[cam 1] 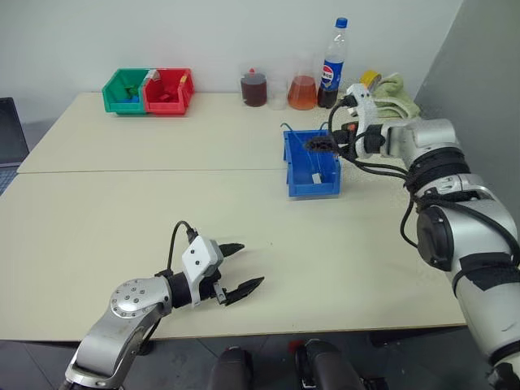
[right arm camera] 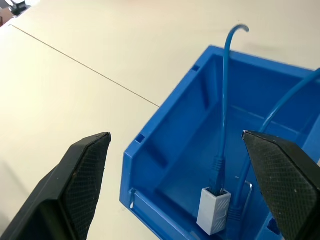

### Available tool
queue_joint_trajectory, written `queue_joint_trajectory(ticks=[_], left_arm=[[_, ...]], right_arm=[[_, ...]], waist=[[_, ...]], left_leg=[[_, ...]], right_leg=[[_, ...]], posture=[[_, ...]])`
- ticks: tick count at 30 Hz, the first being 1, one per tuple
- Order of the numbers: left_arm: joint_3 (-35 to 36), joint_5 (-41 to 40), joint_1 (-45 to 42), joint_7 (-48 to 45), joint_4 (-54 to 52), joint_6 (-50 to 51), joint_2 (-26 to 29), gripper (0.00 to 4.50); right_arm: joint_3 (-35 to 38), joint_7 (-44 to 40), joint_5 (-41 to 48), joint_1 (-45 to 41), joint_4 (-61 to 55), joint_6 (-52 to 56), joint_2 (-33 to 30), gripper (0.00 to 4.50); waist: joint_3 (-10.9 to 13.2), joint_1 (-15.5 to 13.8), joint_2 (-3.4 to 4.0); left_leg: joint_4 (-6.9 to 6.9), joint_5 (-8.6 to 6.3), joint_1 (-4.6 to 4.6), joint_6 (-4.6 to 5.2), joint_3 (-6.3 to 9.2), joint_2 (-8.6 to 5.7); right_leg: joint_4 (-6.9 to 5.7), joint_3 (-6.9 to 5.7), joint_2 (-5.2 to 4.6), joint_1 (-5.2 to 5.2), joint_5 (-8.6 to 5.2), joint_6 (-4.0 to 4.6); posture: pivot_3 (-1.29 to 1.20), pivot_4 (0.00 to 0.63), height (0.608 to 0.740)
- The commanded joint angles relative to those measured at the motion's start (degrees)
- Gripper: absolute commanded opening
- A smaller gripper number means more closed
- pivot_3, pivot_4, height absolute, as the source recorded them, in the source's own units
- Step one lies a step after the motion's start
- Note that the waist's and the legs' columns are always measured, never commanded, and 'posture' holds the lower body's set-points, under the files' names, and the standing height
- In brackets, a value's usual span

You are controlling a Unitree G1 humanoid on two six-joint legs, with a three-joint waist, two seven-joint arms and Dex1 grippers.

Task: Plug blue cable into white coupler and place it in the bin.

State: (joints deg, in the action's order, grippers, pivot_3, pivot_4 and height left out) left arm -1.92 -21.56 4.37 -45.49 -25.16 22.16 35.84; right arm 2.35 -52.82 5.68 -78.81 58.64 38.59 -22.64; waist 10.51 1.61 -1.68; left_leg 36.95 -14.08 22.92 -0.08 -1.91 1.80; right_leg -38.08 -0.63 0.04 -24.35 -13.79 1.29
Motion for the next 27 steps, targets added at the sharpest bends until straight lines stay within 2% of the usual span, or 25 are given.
queue_joint_trajectory(ticks=[1, 5, 8, 10, 16, 21, 27], left_arm=[[2.4, 0.1, 0.6, 4.3, -2.4, 2.4, -0.8, 4.50], [4.6, -0.5, 0.5, 10.7, -4.3, 6.4, -3.7, 4.50], [7.1, -1.7, -0.1, 16.2, -5.0, 9.8, -7.2, 4.50], [8.6, -2.1, -0.7, 19.7, -5.3, 11.0, -9.8, 4.50], [10.1, 1.4, -1.2, 31.2, -5.3, 12.2, -17.0, 4.50], [8.3, 9.7, -0.9, 40.9, -5.3, 9.9, -21.6, 4.50], [5.7, 14.3, 1.7, 44.5, -6.9, 6.9, -24.7, 4.50]], right_arm=[[1.0, -1.2, 4.5, 8.8, -23.5, 8.9, -2.9, 4.47], [3.8, 6.7, 7.0, 28.6, -59.2, 14.8, -2.5, 4.47], [4.3, 13.7, 6.5, 40.6, -75.9, 16.8, -0.1, 4.47], [3.3, 17.5, 5.2, 47.4, -82.8, 15.7, 0.8, 4.47], [0.3, 27.8, 0.2, 63.5, -92.3, 8.2, 3.8, 4.47], [1.4, 32.6, -2.0, 71.2, -91.2, 0.0, 5.6, 4.47], [2.0, 36.9, -2.3, 76.4, -87.9, -7.3, 9.0, 4.47]], waist=[[0.0, -0.1, 0.00], [0.0, -0.6, -0.03], [0.0, -0.6, 0.00], [0.0, -0.3, 0.00], [-0.1, -0.2, -0.04], [-0.1, -0.1, -0.09], [-0.2, -0.2, -0.17]], left_leg=[[-0.03, 0.00, 0.01, 0.00, 0.02, -0.02], [0.00, 0.00, 0.05, 0.00, 0.14, -0.01], [-0.01, -0.01, 0.05, -0.01, 0.11, -0.03], [0.00, 0.00, 0.01, -0.02, 0.09, -0.02], [0.09, 0.06, -0.22, -0.11, 0.07, -0.04], [0.13, 0.10, -0.23, -0.16, 0.02, -0.09], [0.10, 0.10, -0.21, -0.16, 0.00, -0.10]], right_leg=[[0.02, -0.01, -0.02, 0.01, 0.00, -0.01], [0.02, -0.12, -0.04, 0.04, -0.13, -0.23], [-0.05, -0.10, -0.07, 0.00, -0.16, -0.28], [-0.04, -0.09, -0.07, 0.02, -0.17, -0.31], [-0.04, -0.06, -0.05, 0.25, -0.06, -0.51], [-0.02, 0.04, -0.05, 0.26, 0.02, -0.66], [0.04, 0.06, -0.05, 0.25, 0.03, -0.66]], posture=[[0.00, 0.150, 0.740], [0.00, 0.150, 0.740], [0.00, 0.150, 0.740], [0.00, 0.150, 0.740], [0.00, 0.150, 0.740], [0.00, 0.150, 0.740], [0.00, 0.150, 0.740]])
